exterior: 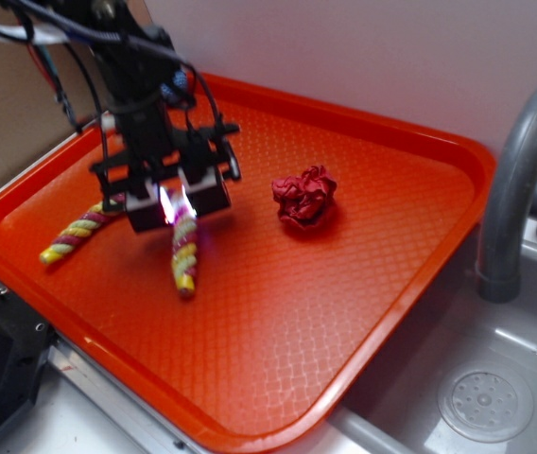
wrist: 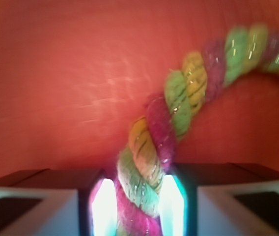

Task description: Grab the multicolored rope.

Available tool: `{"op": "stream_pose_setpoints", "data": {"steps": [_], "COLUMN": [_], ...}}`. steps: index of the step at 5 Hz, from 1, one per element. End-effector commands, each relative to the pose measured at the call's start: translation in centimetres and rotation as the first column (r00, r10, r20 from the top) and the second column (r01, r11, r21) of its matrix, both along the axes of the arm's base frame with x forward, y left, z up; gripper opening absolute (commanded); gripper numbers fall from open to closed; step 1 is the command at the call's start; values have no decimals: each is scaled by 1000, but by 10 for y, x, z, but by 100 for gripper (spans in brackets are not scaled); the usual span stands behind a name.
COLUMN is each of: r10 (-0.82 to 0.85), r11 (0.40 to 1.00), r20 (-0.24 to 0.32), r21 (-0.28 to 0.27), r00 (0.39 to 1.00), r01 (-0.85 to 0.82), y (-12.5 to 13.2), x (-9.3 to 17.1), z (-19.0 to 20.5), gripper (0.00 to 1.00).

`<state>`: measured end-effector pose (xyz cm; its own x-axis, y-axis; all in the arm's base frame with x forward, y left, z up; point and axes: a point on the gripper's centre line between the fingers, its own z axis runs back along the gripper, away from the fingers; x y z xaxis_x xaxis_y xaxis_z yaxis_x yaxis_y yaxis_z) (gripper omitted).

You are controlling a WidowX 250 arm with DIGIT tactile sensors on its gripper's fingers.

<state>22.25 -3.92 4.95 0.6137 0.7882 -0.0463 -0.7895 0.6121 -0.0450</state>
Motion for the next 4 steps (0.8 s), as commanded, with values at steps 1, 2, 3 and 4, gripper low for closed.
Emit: {"op": "stream_pose_setpoints", "data": {"steps": [1,2,3,4], "r10": [-380,-497,-512,-480], "r11": [925,863,848,851], "r20": [87,180,260,306], "r21": [-1,9,4,-66], "r00": [921,849,819,822], "r01": [381,504,529,522], "y": [-6,-12,-8,3], "x": [2,-19,-34,-39], "z": [87,122,147,162], "gripper": [0,0,0,0]}}
